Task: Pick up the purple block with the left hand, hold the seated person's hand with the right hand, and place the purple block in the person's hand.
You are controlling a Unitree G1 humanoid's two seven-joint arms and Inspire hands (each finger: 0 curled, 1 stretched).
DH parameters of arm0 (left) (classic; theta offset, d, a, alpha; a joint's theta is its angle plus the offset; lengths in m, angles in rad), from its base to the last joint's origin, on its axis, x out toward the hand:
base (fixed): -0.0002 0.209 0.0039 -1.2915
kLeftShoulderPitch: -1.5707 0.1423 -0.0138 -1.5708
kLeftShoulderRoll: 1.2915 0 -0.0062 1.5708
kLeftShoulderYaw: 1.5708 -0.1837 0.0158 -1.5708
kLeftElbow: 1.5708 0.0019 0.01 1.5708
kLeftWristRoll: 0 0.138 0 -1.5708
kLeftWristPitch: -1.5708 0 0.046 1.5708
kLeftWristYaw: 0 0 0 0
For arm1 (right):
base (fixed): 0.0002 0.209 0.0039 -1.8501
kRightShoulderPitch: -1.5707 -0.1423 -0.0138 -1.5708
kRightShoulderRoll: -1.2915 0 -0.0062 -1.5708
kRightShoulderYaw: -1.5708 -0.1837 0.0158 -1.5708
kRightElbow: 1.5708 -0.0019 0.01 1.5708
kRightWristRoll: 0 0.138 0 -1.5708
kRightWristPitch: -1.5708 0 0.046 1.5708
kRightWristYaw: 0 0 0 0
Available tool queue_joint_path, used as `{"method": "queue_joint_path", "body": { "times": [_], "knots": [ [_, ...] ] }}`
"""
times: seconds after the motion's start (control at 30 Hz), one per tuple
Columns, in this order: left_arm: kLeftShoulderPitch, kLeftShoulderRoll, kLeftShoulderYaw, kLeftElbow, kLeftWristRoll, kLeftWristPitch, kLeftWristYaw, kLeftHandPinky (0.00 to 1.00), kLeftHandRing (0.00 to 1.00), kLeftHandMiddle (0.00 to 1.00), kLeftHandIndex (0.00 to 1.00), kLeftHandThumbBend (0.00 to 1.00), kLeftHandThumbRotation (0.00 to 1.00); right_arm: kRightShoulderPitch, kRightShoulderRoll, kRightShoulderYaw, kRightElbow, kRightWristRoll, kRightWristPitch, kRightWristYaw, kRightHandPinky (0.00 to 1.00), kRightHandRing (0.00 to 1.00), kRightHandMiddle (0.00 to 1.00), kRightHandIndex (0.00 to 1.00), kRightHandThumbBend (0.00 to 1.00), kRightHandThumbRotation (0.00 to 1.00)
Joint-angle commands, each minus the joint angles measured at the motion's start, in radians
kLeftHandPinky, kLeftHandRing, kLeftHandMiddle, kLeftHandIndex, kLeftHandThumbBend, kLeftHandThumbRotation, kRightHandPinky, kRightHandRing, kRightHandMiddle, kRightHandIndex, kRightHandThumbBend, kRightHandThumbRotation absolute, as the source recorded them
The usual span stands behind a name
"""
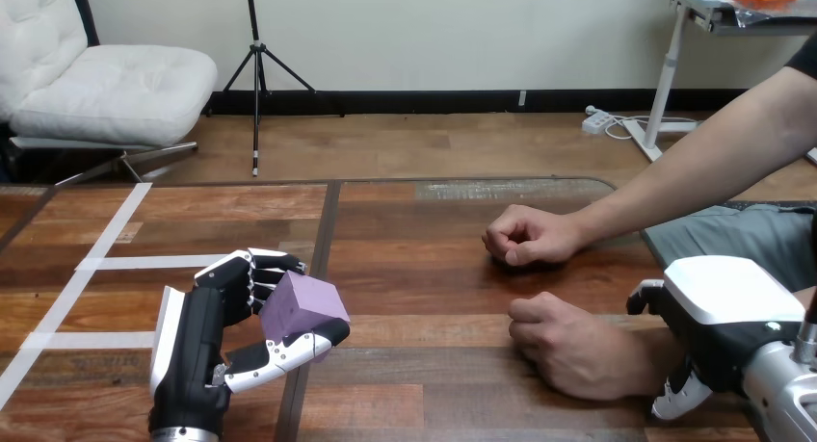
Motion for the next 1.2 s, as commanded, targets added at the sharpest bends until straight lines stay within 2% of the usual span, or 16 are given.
{"method": "queue_joint_path", "body": {
  "times": [0.0,0.4,0.8,1.17],
  "knots": [
    [-0.036,-0.001,0.019,-0.041,-0.013,-0.031,0.0,0.32,0.38,0.45,0.46,0.72,0.0,-0.084,-0.041,0.015,0.024,-0.023,0.014,0.014,0.77,0.81,0.82,0.8,0.87,0.03],
    [-0.033,-0.002,0.02,-0.044,-0.012,-0.028,0.0,0.32,0.39,0.45,0.46,0.72,0.0,-0.122,-0.055,0.049,0.08,-0.054,0.038,0.083,0.81,0.84,0.85,0.83,0.82,0.06],
    [-0.031,-0.001,0.021,-0.045,-0.005,-0.035,0.003,0.31,0.39,0.45,0.45,0.72,0.0,-0.134,-0.063,0.066,0.108,-0.04,0.035,0.076,0.8,0.81,0.83,0.81,0.81,0.05],
    [-0.03,-0.005,0.021,-0.045,-0.014,-0.032,-0.003,0.32,0.38,0.45,0.45,0.72,0.0,-0.159,-0.064,0.1,0.136,-0.057,0.043,0.11,0.79,0.79,0.81,0.78,0.78,0.03]
  ]
}}
